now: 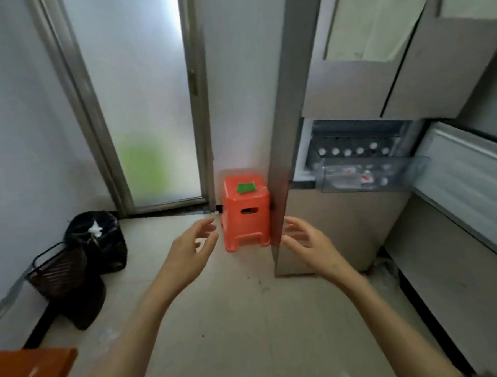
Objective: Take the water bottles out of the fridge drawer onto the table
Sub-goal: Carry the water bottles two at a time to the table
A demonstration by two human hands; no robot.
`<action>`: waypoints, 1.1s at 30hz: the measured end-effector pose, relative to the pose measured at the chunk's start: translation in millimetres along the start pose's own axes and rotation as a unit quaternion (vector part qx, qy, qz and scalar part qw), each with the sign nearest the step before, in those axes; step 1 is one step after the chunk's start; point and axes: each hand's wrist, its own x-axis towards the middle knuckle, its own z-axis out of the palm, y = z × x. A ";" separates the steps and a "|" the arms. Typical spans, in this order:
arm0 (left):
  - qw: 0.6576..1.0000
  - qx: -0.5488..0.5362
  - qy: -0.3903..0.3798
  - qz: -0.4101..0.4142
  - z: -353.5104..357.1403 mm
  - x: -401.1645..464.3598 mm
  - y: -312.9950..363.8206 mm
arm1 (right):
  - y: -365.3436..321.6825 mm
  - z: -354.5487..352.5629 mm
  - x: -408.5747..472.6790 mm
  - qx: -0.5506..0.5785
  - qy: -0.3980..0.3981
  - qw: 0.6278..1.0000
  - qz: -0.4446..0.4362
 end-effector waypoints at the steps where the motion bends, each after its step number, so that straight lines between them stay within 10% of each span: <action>1: 1.000 -0.005 -0.015 0.010 21.7 17.2 7.6 | 17.6 -20.7 6.0 0.004 0.020 1.000 0.016; 20: 0.969 0.085 -0.191 0.130 340.0 350.2 90.0 | 231.8 -286.2 234.1 -0.035 0.124 0.983 0.128; 33: 0.942 0.207 -0.250 0.087 503.1 539.0 98.9 | 364.5 -405.1 446.5 -0.182 -0.028 0.975 0.127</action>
